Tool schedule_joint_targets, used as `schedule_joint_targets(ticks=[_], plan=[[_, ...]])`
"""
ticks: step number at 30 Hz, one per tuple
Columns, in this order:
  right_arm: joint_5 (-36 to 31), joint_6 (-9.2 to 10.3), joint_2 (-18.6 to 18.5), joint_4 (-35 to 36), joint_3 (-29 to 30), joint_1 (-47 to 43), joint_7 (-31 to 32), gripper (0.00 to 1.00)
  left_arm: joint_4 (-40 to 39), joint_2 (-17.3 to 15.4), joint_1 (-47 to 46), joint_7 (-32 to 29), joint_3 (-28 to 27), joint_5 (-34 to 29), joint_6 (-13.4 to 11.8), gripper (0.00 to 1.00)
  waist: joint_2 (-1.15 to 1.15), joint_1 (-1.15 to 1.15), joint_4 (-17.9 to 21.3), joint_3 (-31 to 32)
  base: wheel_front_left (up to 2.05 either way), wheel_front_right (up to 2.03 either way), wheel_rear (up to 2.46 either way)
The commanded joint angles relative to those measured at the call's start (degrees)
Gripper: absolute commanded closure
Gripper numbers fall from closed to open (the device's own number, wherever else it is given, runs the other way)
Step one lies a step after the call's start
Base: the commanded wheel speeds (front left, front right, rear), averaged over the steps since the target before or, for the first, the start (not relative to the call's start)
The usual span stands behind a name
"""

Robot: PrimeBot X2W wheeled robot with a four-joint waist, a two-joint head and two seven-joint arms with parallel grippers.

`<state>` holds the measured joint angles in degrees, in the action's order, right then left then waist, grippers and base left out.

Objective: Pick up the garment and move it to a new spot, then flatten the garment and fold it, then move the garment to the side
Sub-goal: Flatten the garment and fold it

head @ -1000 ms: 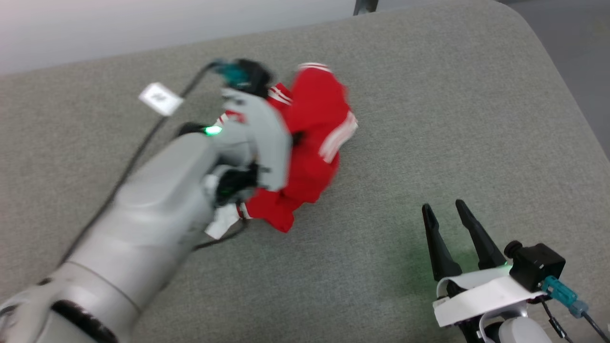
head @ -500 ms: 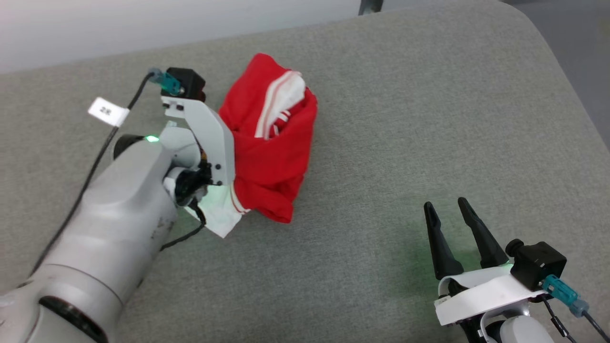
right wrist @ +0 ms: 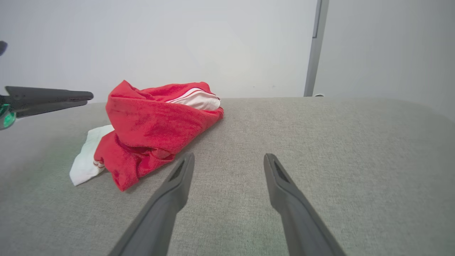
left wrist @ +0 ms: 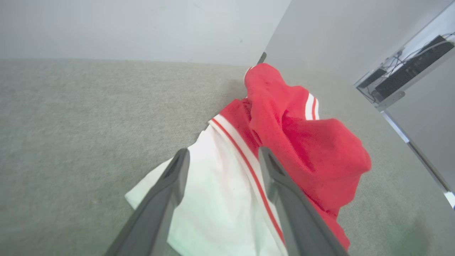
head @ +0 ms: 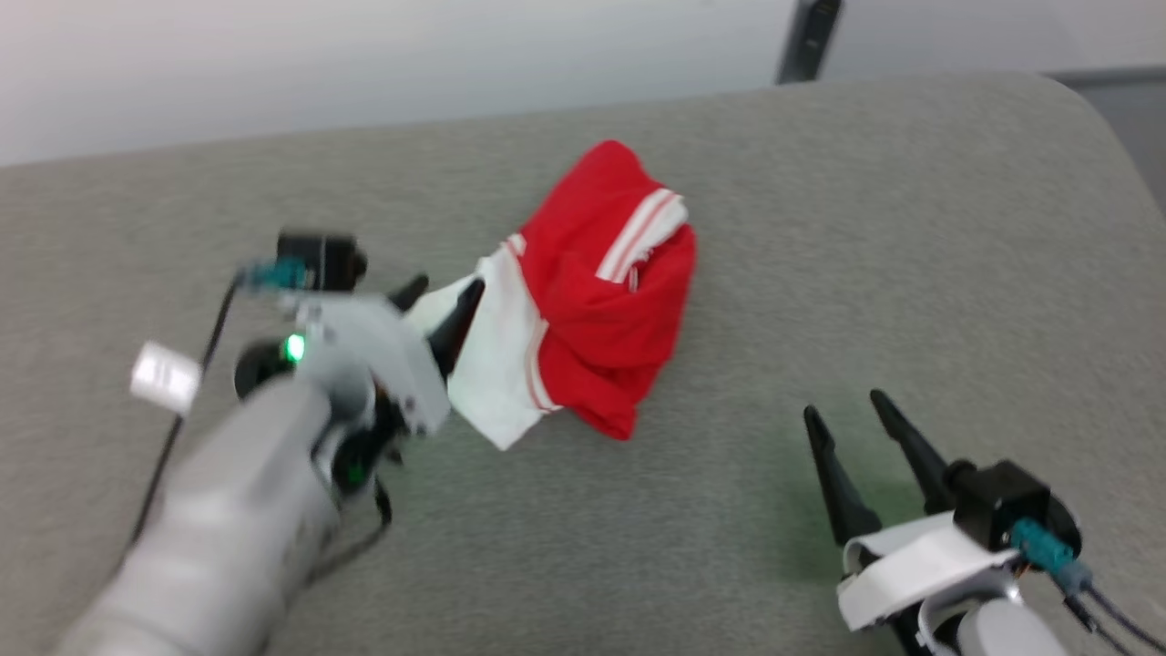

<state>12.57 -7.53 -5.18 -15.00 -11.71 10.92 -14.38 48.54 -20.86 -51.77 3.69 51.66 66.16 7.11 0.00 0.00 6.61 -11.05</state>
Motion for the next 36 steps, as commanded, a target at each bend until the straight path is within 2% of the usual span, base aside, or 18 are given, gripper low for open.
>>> schedule_joint_targets(ticks=[1,5,9,14,18,23,28,32,36], plan=[[-0.01,0.08,-0.37,-0.07,-0.22,1.15,0.38,0.00,-0.86,-0.15,1.94,1.40,-0.35,0.21,0.22,0.00,0.00,0.00,-3.64,2.17,0.00,0.00,0.00],[1.40,0.08,-3.78,-1.32,-0.57,3.47,4.62,0.00,-6.62,-2.02,9.41,8.84,-0.99,-1.12,-2.31,0.00,0.00,0.00,-8.05,2.91,0.00,0.00,0.00],[3.63,0.08,-7.50,-2.46,-1.57,7.23,10.63,0.00,-14.31,-3.72,17.45,11.36,-2.94,-3.94,-7.27,0.00,0.00,0.00,-12.13,3.17,0.00,0.00,0.00],[6.82,0.08,-12.39,-5.25,-3.64,13.64,19.61,0.00,-28.26,-3.52,29.15,11.40,-12.51,-12.30,-13.98,0.00,0.00,0.00,-16.52,3.00,0.00,0.00,0.00],[10.62,0.08,-15.54,-8.83,-6.70,19.87,26.60,0.00,-37.44,-1.99,37.36,11.44,-19.09,-21.23,-17.10,0.00,0.00,0.00,-19.42,2.58,0.00,0.00,0.00],[14.95,0.08,-18.16,-14.97,-9.73,27.51,34.07,0.00,-42.21,0.78,43.26,11.45,-22.71,-28.93,-16.63,0.00,0.00,0.00,-22.56,1.36,0.00,0.00,0.00],[18.16,0.08,-18.71,-22.74,-10.51,34.29,41.37,0.00,-42.87,3.49,44.91,11.45,-25.16,-33.12,-15.02,0.00,0.00,0.00,-24.46,-0.13,0.00,0.00,0.00],[19.93,0.08,-17.41,-29.99,-9.05,39.42,47.67,0.00,-42.13,5.43,44.71,11.46,-26.71,-34.81,-13.51,0.00,0.00,0.00,-24.91,-1.79,0.00,0.00,0.00],[18.92,0.07,-16.09,-36.53,-8.33,43.84,52.28,0.00,-41.24,7.32,44.19,11.45,-27.85,-36.54,-12.01,0.00,0.00,0.00,-25.18,-3.30,0.00,0.00,0.00]])
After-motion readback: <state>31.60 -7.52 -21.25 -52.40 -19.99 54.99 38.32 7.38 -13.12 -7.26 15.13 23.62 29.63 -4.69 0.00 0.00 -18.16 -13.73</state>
